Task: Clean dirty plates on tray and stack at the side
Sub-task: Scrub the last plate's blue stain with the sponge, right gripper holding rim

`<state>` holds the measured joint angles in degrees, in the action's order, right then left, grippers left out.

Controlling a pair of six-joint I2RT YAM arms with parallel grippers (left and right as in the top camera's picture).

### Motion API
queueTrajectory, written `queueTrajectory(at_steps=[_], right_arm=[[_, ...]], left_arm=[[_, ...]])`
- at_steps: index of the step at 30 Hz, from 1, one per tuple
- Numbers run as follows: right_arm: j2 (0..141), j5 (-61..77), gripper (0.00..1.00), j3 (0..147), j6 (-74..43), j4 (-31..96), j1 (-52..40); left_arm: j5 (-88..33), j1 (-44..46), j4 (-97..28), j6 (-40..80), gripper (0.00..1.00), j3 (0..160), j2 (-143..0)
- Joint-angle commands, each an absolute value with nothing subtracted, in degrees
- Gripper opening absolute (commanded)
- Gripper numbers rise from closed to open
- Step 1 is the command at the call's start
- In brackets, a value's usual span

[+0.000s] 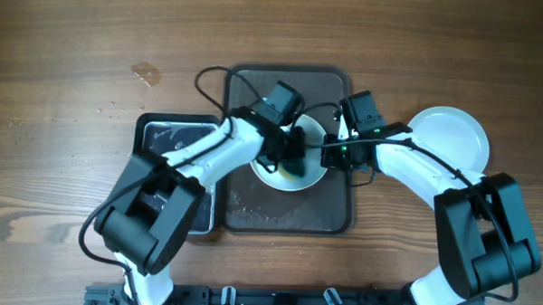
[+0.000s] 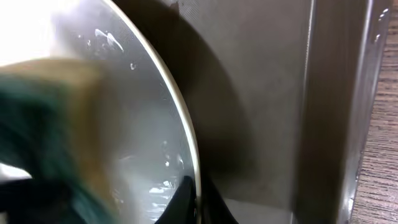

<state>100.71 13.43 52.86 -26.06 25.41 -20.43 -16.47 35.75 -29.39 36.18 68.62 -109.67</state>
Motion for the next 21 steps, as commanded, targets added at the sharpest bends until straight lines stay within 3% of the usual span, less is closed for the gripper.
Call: queueTrajectory(at_steps=[1, 3, 7, 14, 18, 21], right_arm=[[101.67, 12.03, 0.04, 51.90, -23.99, 25.82, -21.15], [101.67, 12.03, 0.04, 51.90, -23.99, 25.82, -21.15], [101.67, 12.03, 0.04, 51.90, -23.99, 25.76, -21.15], [101.67, 12.03, 0.04, 51.90, -24.03, 25.74, -21.15], [101.67, 12.03, 0.04, 51.90, -24.03, 25.76, -21.17], [101.67, 12.05, 0.04, 51.90, -24.12, 25.80, -21.17]], left_arm=[[-22.92, 37.45, -29.58, 36.29, 0.11, 67.51, -110.93], [-22.90, 36.45, -30.26, 36.27, 0.24, 67.77, -109.89], [-22.37, 34.68, -30.83, 34.06, 0.40, 68.53, -107.44], [-14.00, 36.58, -30.55, 33.41, 0.52, 68.53, -108.60], [-6.22, 39.35, -28.67, 33.47, 0.47, 68.53, -110.76], [-4.38, 40.18, -28.67, 33.47, 0.15, 68.53, -111.53]])
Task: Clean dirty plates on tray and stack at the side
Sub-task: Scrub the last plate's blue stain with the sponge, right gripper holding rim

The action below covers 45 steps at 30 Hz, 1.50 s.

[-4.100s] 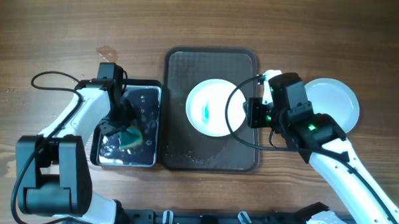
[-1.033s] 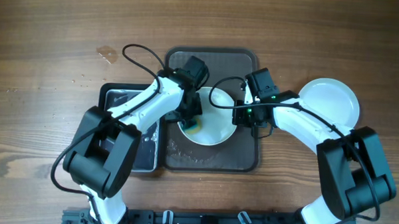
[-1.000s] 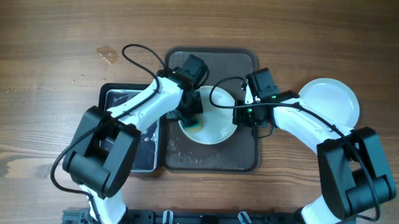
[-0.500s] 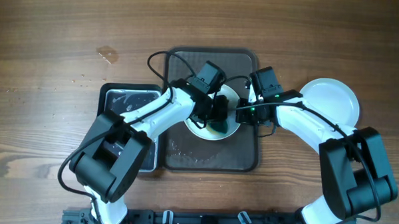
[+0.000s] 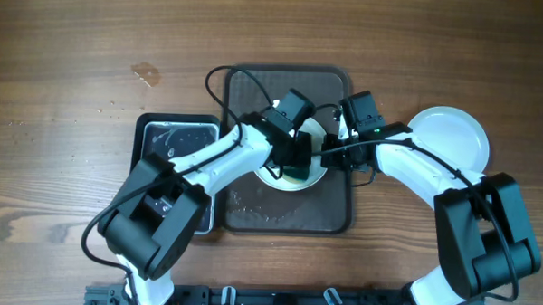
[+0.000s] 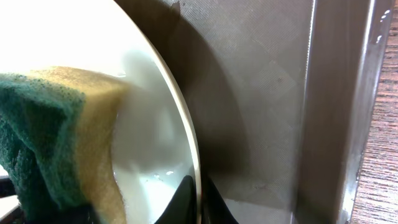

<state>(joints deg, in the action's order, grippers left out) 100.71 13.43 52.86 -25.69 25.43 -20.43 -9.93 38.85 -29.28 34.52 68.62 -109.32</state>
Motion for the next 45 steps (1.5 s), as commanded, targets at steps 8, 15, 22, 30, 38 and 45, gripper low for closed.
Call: queueTrajectory(at_steps=[8, 15, 22, 30, 38, 45], right_arm=[[101.67, 12.05, 0.04, 51.90, -24.12, 26.22, -21.17], [101.67, 12.05, 0.04, 51.90, -24.14, 26.17, -21.17], [101.67, 12.05, 0.04, 51.90, -24.18, 26.20, -21.17], [101.67, 12.93, 0.04, 51.90, -24.16, 26.20, -21.17], [101.67, 12.95, 0.04, 51.90, -24.16, 26.17, -21.17], [101.67, 12.97, 0.04, 51.90, -24.16, 26.20, -21.17]], left_arm=[[-1.17, 36.99, -29.50, 33.47, 0.04, 68.60, -109.93], [-3.07, 32.10, -25.93, 33.12, 0.04, 68.69, -109.84], [-13.30, 38.00, -23.83, 34.59, 0.04, 68.66, -109.84], [-5.82, 38.79, -29.43, 36.67, 0.04, 68.55, -111.02], [18.39, 34.54, -40.27, 36.47, 0.04, 68.60, -111.00], [20.01, 32.23, -43.16, 36.51, 0.04, 69.49, -107.79]])
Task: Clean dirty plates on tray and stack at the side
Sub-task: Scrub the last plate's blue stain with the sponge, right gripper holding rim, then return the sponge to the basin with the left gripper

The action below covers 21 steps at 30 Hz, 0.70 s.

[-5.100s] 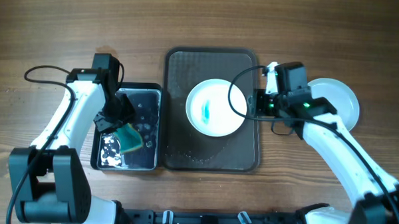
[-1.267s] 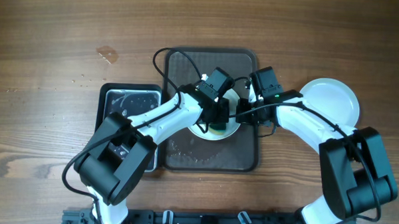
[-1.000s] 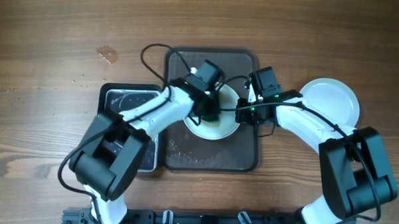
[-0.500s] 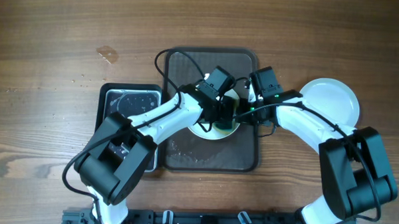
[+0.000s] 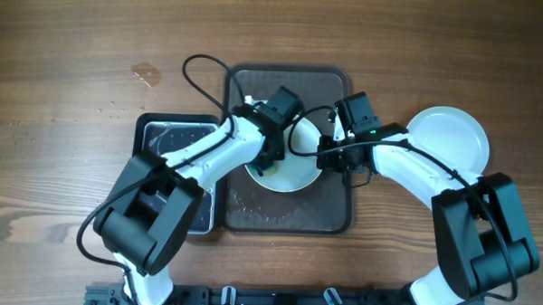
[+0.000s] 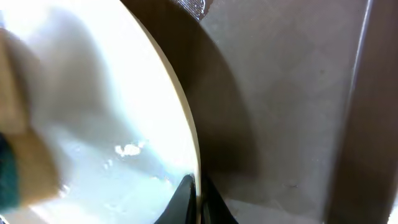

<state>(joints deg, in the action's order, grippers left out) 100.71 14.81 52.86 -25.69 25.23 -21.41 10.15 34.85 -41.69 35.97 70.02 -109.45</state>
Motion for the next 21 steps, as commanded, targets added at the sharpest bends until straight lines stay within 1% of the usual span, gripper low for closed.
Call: queueTrajectory(at_steps=[1, 6, 11, 12, 15, 17, 19, 21], right_arm=[[101.67, 12.97, 0.04, 51.90, -24.14, 26.20, -21.15], [101.67, 12.97, 0.04, 51.90, -24.16, 26.20, -21.17], [101.67, 12.95, 0.04, 51.90, -24.08, 26.28, -21.15], [101.67, 12.97, 0.04, 51.90, -23.94, 26.30, -21.15], [101.67, 12.97, 0.04, 51.90, -23.97, 26.24, -21.15], [101.67, 12.93, 0.04, 51.90, -23.90, 26.17, -21.15], [101.67, 12.93, 0.04, 51.90, -22.59, 25.82, -21.17], [101.67, 12.91, 0.04, 51.90, -20.71, 24.73, -21.15]], left_arm=[[19.99, 32.23, -43.33, 36.53, 0.04, 69.80, -107.11], [15.29, 32.23, -43.57, 36.51, 0.04, 70.59, -102.28], [3.53, 30.74, -45.54, 36.51, 0.04, 70.59, -95.66], [1.85, 29.45, -46.94, 36.49, 0.04, 70.59, -93.47], [1.65, 24.08, -52.36, 36.45, 0.04, 70.59, -87.59], [4.27, 18.72, -57.12, 36.27, 0.04, 70.54, -84.88], [6.76, 14.26, -60.99, 36.03, 0.04, 69.97, -84.44], [7.01, 11.03, -61.19, 34.39, 0.04, 67.44, -84.75]])
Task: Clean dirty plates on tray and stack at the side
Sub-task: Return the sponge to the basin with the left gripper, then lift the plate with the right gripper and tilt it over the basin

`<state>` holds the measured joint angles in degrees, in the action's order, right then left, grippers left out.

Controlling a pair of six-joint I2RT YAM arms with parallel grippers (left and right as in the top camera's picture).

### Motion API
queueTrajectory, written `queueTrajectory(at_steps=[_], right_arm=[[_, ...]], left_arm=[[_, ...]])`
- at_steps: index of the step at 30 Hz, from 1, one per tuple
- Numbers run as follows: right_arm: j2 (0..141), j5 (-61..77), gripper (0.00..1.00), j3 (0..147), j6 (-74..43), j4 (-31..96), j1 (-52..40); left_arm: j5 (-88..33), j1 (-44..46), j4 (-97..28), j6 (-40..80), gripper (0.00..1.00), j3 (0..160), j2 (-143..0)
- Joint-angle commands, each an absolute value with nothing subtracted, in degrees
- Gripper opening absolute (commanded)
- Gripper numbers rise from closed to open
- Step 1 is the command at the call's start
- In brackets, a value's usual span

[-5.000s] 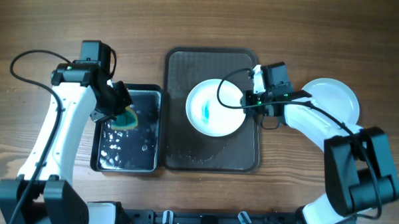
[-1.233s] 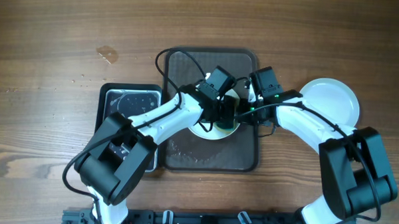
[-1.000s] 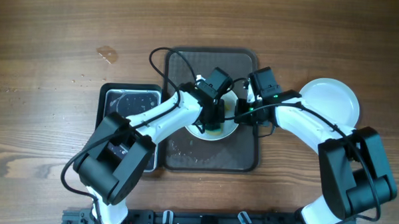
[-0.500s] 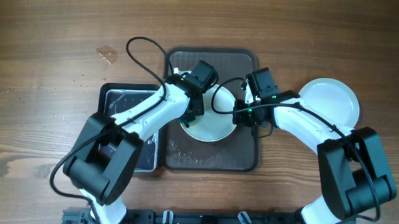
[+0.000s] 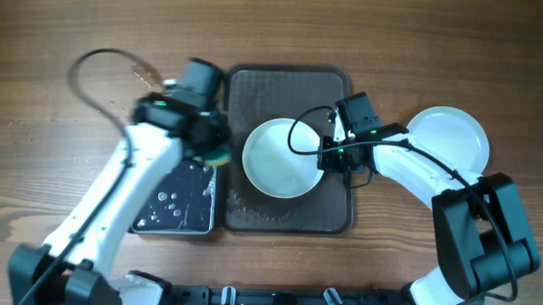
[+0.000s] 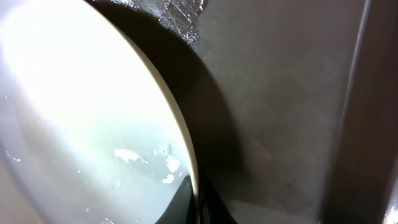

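Observation:
A white plate lies on the dark tray, wet, with droplets showing in the right wrist view. My right gripper is shut on the plate's right rim, one finger inside and one outside. My left gripper is off the tray to the left, over the near corner of the black basin, blurred, shut on a green and yellow sponge. A second white plate rests on the table at the right.
The basin holds water and sits against the tray's left side. A cable loops above the left arm at the back left. A small stain marks the wood behind it. Bare table lies around the right plate.
My left gripper with the sponge has left the plate and now hangs left of the tray over the basin's corner. The plate's face is uncovered. My right gripper still pinches the rim.
The sponge in my left gripper lay on the plate's middle, then further right near my right fingers, then at the plate's left part. My right gripper stayed shut on the rim throughout. Now the sponge is off the plate, over the basin.

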<state>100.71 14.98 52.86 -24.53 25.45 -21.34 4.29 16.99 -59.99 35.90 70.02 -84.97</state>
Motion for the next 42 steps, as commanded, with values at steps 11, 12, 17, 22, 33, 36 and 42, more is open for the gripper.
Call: queueTrajectory(at_steps=[11, 12, 17, 22, 33, 36, 42], right_arm=[[96.86, 15.00, 0.04, 58.33, -16.86, 33.76, -21.17], [95.94, 14.83, 0.04, 61.21, -15.40, 37.78, -21.17], [95.31, 13.10, 0.04, 76.93, -11.79, 56.42, -22.41], [95.77, 11.73, 0.04, 83.85, -12.47, 58.98, -27.31], [114.56, 1.80, 0.04, 97.76, -16.58, 50.54, -45.36], [116.31, -11.62, 0.04, 100.66, -16.71, 48.56, -48.71], [111.44, -32.64, 0.04, 102.02, -16.53, 43.44, -53.49]], left_arm=[[-0.64, 6.83, -47.42, 31.68, 0.28, 53.67, -85.56], [-0.64, 6.83, -48.80, 31.68, 0.39, 54.96, -84.68], [-0.14, 6.76, -57.08, 30.20, 0.83, 63.46, -78.70], [0.25, 2.70, -64.42, 30.24, 0.87, 71.37, -72.97], [0.25, -11.16, -70.41, 30.41, 1.00, 76.62, -61.30], [0.25, -11.16, -70.39, 30.41, 1.00, 76.62, -60.84], [0.25, -11.16, -70.37, 30.41, 1.00, 76.62, -61.23]])
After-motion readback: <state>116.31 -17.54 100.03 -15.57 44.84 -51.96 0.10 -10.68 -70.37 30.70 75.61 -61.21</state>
